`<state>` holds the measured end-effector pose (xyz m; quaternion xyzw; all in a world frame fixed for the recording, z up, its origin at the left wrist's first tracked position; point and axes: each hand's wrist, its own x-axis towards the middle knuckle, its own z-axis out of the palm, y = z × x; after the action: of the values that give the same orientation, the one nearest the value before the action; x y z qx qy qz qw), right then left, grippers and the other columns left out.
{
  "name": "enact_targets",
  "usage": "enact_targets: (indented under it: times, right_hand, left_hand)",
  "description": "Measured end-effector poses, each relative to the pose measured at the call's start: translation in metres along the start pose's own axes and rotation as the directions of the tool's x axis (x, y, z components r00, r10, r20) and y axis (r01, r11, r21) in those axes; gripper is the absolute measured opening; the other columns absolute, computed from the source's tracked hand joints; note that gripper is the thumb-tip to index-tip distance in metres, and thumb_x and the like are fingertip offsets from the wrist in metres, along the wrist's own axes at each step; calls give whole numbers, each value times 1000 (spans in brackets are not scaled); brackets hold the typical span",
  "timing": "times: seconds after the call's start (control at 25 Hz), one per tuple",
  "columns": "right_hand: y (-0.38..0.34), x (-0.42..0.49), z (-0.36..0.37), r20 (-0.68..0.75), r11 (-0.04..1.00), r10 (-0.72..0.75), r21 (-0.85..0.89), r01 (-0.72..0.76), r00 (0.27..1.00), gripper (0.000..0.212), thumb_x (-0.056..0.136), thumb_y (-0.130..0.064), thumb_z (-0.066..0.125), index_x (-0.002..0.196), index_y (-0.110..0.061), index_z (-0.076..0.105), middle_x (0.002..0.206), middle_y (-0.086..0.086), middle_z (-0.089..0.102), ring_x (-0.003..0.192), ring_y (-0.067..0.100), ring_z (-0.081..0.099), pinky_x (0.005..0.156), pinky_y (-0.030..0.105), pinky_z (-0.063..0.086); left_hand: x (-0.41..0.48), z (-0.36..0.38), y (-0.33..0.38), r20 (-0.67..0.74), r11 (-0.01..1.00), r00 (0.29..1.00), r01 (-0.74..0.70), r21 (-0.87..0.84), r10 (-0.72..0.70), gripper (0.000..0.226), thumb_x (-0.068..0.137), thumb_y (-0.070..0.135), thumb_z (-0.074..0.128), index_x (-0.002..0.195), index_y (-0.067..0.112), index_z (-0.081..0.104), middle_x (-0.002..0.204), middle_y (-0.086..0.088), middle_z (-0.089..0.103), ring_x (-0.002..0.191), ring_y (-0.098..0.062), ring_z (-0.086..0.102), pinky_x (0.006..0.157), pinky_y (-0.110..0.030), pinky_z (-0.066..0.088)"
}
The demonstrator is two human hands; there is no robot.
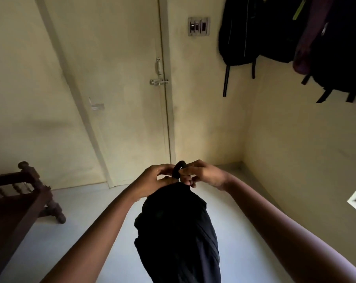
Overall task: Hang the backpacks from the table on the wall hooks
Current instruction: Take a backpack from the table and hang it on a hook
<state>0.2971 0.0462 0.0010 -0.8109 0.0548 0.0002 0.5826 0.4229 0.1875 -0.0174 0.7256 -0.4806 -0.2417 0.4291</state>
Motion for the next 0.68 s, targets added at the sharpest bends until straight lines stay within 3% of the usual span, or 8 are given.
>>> enact_targets:
  times: [0.12, 0.2, 0.28, 0.36, 0.44, 0.6, 0.68]
  right_hand:
    - [24, 41, -46, -55, 999, 10, 35, -8, 998, 32, 93, -22, 46, 64, -9, 52, 66, 2, 54, 61, 12, 48, 59, 20, 42]
    - [39, 74, -86, -136, 999, 5, 54, 2, 991, 35, 94, -26, 47, 61, -17, 57, 73, 3, 57, 67, 15, 50, 63, 20, 44]
    - [51, 102, -123, -235, 996, 2, 91, 20, 972, 23, 92, -29, 53, 73, -18, 61, 76, -1, 57, 70, 11, 54, 68, 20, 46]
    - [62, 133, -164, -298, 991, -21, 122, 60, 954, 11, 87, -28, 62, 88, -17, 64, 82, -3, 61, 78, 9, 58, 78, 23, 49]
    - [68, 164, -210, -369, 984, -30, 154, 92, 929, 12, 83, -26, 67, 91, -17, 67, 88, 0, 65, 86, 14, 60, 86, 33, 49]
    - [61, 226, -284, -557, 983, -32, 133, 128, 830, 18, 86, -26, 61, 79, -14, 72, 80, 7, 67, 77, 21, 59, 76, 37, 50]
    - [58, 258, -317, -648, 986, -79, 62, 156, 758, 22, 86, -25, 61, 84, -7, 74, 85, 15, 70, 78, 22, 61, 81, 45, 53]
  left_hand:
    - [65, -5, -10, -90, 997, 996, 2, -78, -9, 15, 83, 23, 66, 71, 29, 73, 62, 12, 70, 61, 5, 59, 67, -19, 44]
    - [122, -14, -20, -151, 992, 988, -57, -112, 40, 9, 76, 32, 68, 71, 30, 76, 68, 2, 72, 66, -7, 61, 68, -33, 49]
    - [176, -23, -22, -194, 986, 975, -125, -107, 103, 14, 69, 43, 66, 73, 33, 77, 74, -8, 73, 72, -13, 60, 71, -44, 52]
    - [236, -33, -13, -243, 981, 957, -179, -79, 155, 14, 70, 47, 64, 71, 39, 75, 70, -10, 67, 69, -14, 53, 65, -38, 46]
    - [296, -44, -2, -293, 974, 938, -217, -71, 187, 14, 77, 42, 64, 68, 37, 74, 64, 0, 66, 64, -13, 54, 64, -35, 44]
    - [403, -73, 2, -315, 961, 929, -244, -129, 193, 20, 82, 36, 63, 67, 28, 74, 58, 8, 70, 66, -21, 66, 74, -46, 54]
    - [452, -86, 2, -296, 948, 924, -291, -130, 243, 20, 83, 34, 62, 69, 27, 75, 60, 7, 71, 66, -18, 68, 73, -40, 55]
